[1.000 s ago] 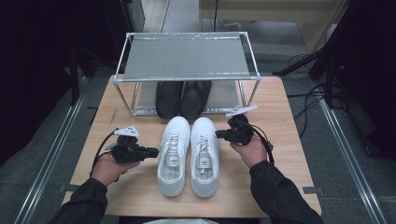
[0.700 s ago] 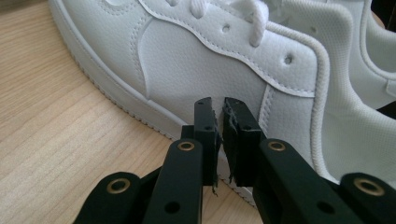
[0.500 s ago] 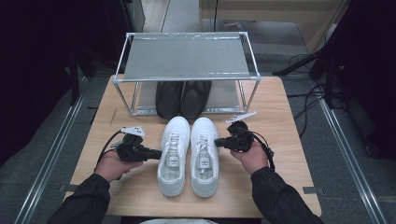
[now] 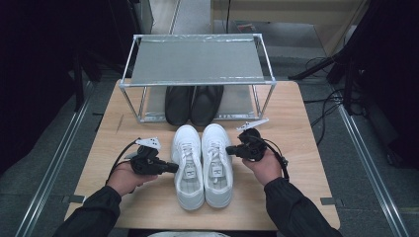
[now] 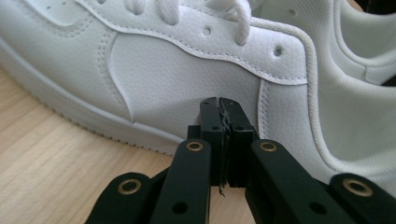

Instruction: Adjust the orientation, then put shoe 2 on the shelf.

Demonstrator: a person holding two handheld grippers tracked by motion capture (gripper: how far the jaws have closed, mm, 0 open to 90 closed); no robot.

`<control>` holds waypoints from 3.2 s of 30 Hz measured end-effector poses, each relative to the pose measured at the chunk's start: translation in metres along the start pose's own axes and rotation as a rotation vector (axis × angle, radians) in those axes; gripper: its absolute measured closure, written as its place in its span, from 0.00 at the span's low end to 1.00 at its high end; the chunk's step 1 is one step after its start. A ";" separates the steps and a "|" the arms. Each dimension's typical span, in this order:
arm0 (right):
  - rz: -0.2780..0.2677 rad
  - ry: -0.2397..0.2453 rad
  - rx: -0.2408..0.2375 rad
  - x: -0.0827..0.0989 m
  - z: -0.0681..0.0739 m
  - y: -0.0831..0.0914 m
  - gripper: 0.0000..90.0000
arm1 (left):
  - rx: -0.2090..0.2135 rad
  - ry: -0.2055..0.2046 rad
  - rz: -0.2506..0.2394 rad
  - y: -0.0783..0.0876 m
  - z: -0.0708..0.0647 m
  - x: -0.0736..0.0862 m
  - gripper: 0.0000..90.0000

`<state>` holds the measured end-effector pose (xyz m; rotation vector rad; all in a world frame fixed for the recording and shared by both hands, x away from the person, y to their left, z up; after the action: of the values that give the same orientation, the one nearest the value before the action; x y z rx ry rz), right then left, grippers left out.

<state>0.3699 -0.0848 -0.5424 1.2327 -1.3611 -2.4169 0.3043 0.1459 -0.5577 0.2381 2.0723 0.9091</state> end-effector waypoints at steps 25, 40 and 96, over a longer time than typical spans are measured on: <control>-0.066 -0.046 0.086 -0.009 -0.027 0.005 1.00 | 0.077 -0.057 0.010 -0.036 -0.044 -0.010 0.96; -0.148 -0.069 0.052 -0.014 -0.029 0.032 0.89 | 0.067 -0.068 -0.010 -0.016 -0.045 -0.014 0.80; -0.138 0.026 -0.021 0.023 0.065 0.045 0.56 | -0.046 -0.007 -0.078 0.026 0.005 -0.034 0.42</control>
<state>0.2974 -0.0782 -0.5048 1.3922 -1.2801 -2.4881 0.3257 0.1511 -0.5206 0.1345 2.0375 0.9065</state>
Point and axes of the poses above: each handheld gripper's, and its own axes: y roughly backward along the jaws, x roughly out of its underside, z roughly to its left, the point moved 8 cm from there along -y, roughly forward along the jaws, and after that the axes turned 1 degree about z, right-handed, at the moved point
